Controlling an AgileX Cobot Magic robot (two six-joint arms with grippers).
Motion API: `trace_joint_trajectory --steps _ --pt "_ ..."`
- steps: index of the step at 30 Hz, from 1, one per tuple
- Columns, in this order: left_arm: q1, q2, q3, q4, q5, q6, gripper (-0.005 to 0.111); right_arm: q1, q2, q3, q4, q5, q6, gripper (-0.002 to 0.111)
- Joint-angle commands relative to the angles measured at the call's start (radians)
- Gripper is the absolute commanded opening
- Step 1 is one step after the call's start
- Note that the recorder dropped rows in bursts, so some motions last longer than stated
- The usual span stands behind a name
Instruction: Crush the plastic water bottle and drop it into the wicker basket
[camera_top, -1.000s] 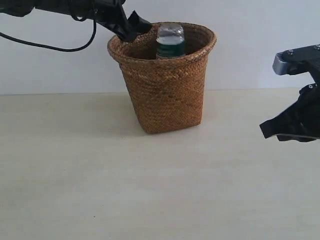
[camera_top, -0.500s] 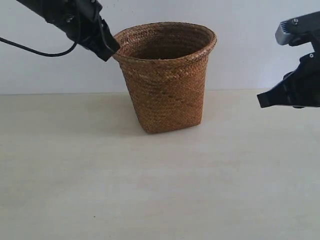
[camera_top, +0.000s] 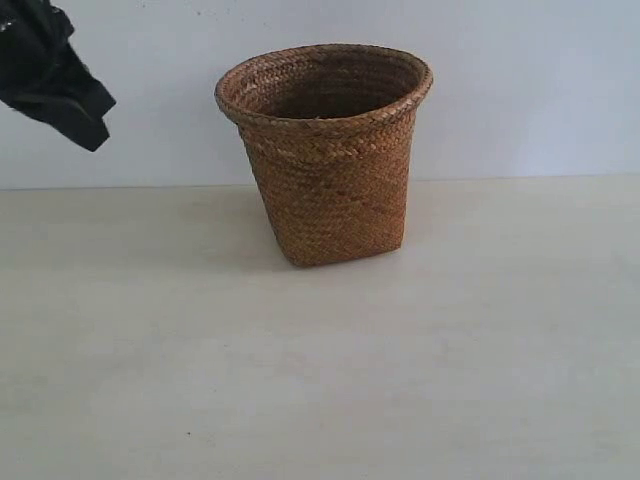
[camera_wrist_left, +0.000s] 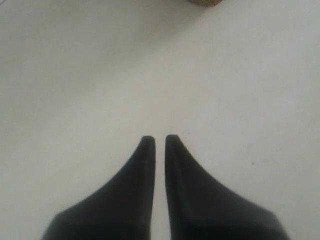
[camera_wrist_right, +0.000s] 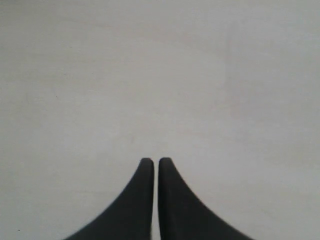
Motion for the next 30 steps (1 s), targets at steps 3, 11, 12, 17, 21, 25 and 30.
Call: trace_joint_trajectory --steps 3,11,12,17,21,25,30 --pt "0.004 -0.206 0.207 0.032 -0.041 -0.086 0.004 -0.021 -0.171 0.105 -0.025 -0.148 0.037 0.000" --pt "0.004 -0.478 0.496 0.030 -0.291 -0.124 0.004 -0.021 -0.443 0.294 0.011 -0.399 0.037 0.000" --pt "0.004 -0.512 0.530 0.030 -0.319 -0.124 0.004 -0.021 -0.479 0.321 0.023 -0.434 0.037 0.000" --pt "0.004 -0.674 0.675 0.020 -0.417 -0.124 0.004 -0.021 -0.633 0.433 0.036 -0.549 0.030 0.000" --pt "0.004 -0.810 0.799 0.022 -0.498 -0.135 0.004 -0.021 -0.743 0.494 0.036 -0.594 -0.002 0.000" --pt "0.004 -0.939 0.902 0.022 -0.567 -0.173 0.004 -0.021 -0.843 0.507 0.038 -0.586 -0.005 0.000" --pt "0.004 -1.108 0.983 0.022 -0.559 -0.176 0.004 -0.021 -0.966 0.507 0.058 -0.535 -0.005 0.000"
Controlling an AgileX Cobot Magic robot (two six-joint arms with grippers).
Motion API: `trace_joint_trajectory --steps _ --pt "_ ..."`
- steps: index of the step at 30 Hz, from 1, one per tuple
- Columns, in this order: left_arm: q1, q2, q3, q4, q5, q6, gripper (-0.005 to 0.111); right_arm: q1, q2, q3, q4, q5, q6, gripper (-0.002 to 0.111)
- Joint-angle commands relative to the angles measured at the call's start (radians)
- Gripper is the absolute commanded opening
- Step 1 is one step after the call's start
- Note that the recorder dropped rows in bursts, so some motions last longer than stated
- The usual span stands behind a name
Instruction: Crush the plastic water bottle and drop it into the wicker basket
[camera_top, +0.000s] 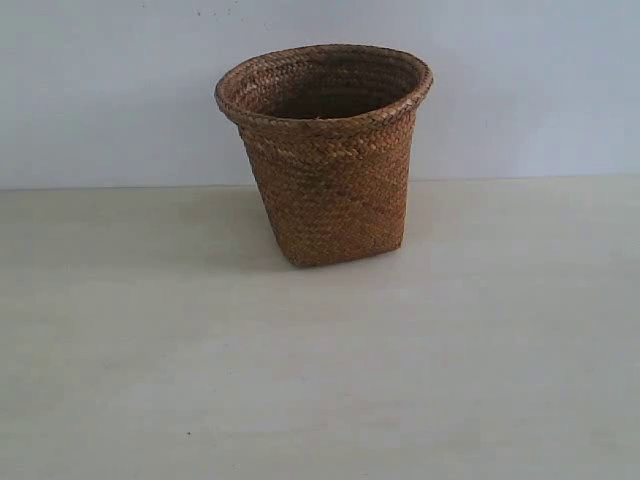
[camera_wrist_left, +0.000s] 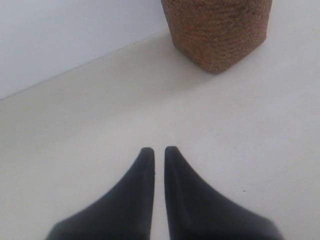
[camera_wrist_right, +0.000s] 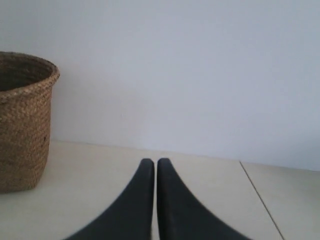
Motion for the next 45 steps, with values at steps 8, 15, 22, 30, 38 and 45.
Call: trace_joint_trajectory --steps 8,15,22,30,38,45 --pt "0.002 -0.368 0.171 -0.009 -0.094 -0.107 0.004 -0.003 -0.197 0.115 0.022 -0.041 -0.007 0.000" --pt "0.002 -0.456 0.216 -0.029 -0.090 -0.113 0.004 -0.003 -0.214 0.192 0.026 -0.058 0.001 0.000" --pt "0.002 -0.458 0.216 -0.026 -0.090 -0.113 0.004 -0.003 -0.214 0.192 0.026 -0.055 0.001 0.000" --pt "0.002 -0.458 0.216 -0.018 -0.090 -0.110 0.004 -0.003 -0.214 0.192 0.026 -0.055 0.001 0.000" --pt "0.083 -0.526 0.338 -0.018 -0.309 -0.219 0.004 -0.003 -0.214 0.192 0.026 -0.055 0.001 0.000" --pt "0.195 -0.621 0.439 -0.018 -0.331 -0.237 0.004 -0.003 -0.214 0.192 0.026 -0.055 0.001 0.000"
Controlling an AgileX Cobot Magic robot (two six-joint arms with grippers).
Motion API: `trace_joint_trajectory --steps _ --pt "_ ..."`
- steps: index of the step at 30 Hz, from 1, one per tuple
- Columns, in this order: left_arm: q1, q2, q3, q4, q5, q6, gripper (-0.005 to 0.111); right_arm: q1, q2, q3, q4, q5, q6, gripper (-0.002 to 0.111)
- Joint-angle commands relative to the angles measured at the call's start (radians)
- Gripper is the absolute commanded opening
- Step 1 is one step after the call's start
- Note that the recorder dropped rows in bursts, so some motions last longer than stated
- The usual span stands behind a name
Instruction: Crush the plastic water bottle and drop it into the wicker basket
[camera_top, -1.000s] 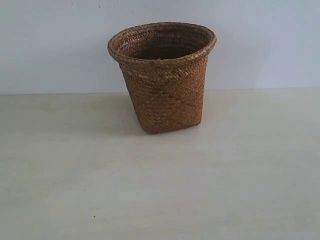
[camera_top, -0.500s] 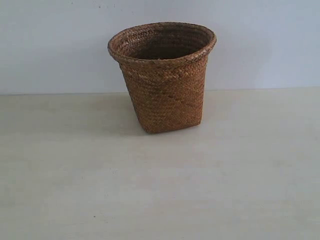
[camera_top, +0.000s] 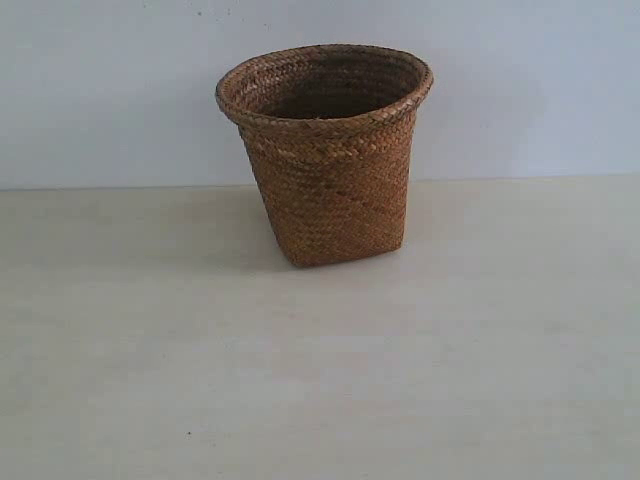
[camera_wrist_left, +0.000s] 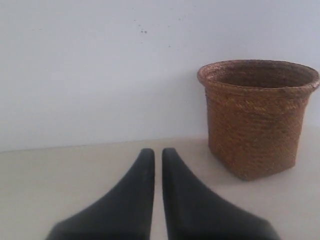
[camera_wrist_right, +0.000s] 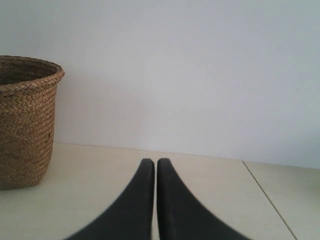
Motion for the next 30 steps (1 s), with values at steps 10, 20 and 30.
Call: trace_joint_trajectory --steps 10,20,30 --pt "0.067 -0.046 0.277 -0.010 -0.160 -0.031 0.004 -0.003 -0.004 0.003 0.002 -0.008 0.008 0.000" --pt "0.067 -0.076 0.315 -0.006 -0.124 -0.037 0.004 -0.003 -0.004 0.003 0.002 -0.008 0.008 0.000" --pt "0.067 -0.076 0.315 -0.006 -0.066 -0.034 0.004 -0.003 -0.004 0.003 0.002 -0.008 0.008 0.000"
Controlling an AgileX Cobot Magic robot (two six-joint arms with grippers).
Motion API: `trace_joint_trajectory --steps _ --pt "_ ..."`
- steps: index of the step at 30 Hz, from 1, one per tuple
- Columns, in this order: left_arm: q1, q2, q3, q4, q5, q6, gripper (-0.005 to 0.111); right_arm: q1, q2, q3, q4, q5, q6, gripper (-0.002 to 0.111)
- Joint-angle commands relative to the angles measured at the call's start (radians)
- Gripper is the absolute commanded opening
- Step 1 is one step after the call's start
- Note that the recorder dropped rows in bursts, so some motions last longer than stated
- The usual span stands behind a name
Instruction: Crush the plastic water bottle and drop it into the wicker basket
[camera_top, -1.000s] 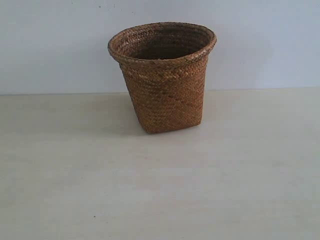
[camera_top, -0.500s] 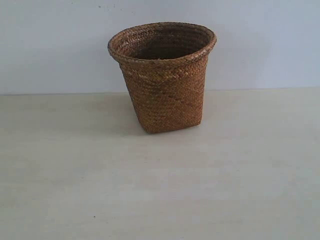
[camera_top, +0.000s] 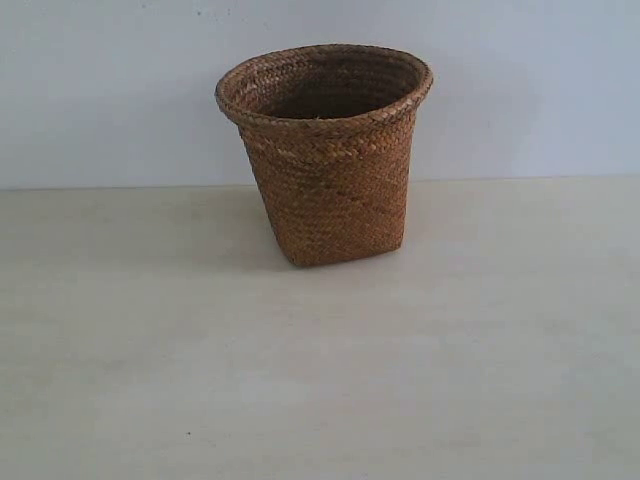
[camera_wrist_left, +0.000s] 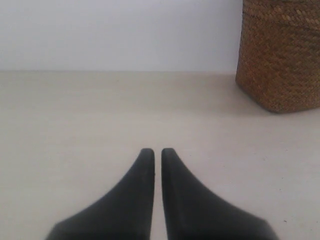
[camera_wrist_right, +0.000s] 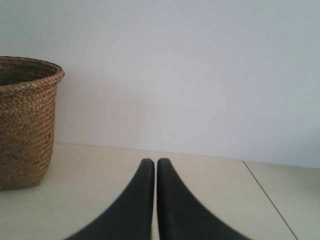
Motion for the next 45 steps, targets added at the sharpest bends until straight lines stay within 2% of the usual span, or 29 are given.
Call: trace_joint_trajectory --steps 1,21,31,38,45 --pt "0.003 -0.003 0.004 -0.006 0.006 -0.008 0.004 -0.003 -0.004 0.003 0.002 -0.008 0.005 0.000" --pt "0.003 -0.003 0.004 -0.006 0.004 -0.008 0.004 -0.003 -0.004 0.003 -0.002 -0.023 -0.032 0.000" --pt "0.003 -0.003 0.004 -0.006 0.004 -0.008 0.004 -0.003 -0.004 0.013 0.002 -0.028 0.050 0.000" --pt "0.003 -0.003 0.004 -0.006 0.004 -0.008 0.004 -0.003 -0.011 0.136 -0.010 -0.039 0.174 0.000" --pt "0.003 -0.003 0.004 -0.006 0.004 -0.008 0.004 -0.003 -0.161 0.291 -0.010 -0.031 0.241 0.000"
